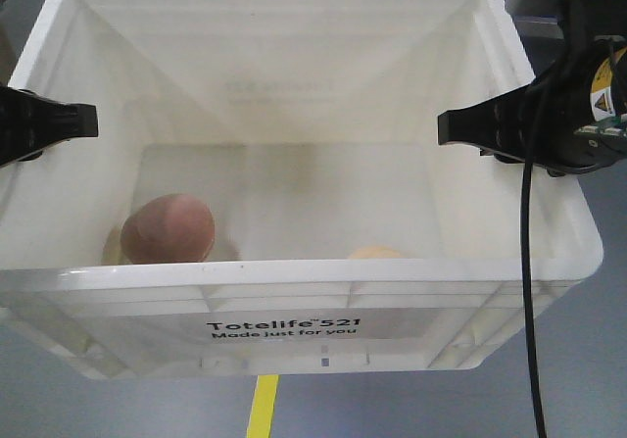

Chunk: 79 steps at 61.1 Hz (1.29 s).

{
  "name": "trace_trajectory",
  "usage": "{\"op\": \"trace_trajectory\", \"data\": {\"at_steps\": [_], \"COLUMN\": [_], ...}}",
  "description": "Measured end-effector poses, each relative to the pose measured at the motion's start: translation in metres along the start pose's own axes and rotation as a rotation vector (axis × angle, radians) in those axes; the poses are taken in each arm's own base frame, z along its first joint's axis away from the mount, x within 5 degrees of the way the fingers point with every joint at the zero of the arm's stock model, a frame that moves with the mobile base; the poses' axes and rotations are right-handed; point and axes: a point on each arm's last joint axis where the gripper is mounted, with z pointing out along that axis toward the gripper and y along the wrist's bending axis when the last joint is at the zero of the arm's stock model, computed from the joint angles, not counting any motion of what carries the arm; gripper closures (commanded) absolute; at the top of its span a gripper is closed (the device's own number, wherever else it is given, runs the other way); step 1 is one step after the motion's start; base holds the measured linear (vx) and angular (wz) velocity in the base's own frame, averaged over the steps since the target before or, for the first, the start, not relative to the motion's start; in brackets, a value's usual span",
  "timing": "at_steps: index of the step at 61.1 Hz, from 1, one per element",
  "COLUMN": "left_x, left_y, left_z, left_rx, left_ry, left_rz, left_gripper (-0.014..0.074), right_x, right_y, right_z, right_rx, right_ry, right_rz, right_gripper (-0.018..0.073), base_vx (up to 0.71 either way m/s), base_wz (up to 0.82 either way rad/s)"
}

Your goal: Place moving items into box and shelve

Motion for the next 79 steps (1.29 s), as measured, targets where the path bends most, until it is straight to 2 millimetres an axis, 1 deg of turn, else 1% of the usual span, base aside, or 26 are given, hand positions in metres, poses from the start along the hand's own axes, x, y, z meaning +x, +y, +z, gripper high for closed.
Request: {"op": "trace_trajectory", "data": {"at_steps": [79], "left_x": [0.0000], "left_y": [0.0000], "left_z": [0.0000], "left_rx": [0.000], "left_ry": [0.000], "left_rz": [0.000], "left_gripper": [0.0501], "right_x": [0.0000], "right_y": [0.0000], "right_z": [0.0000], "right_rx": [0.000], "right_ry": [0.000], "right_rz": [0.002], "right_gripper": [0.0474], "base_vx": [0.34], "base_wz": [0.05]}}
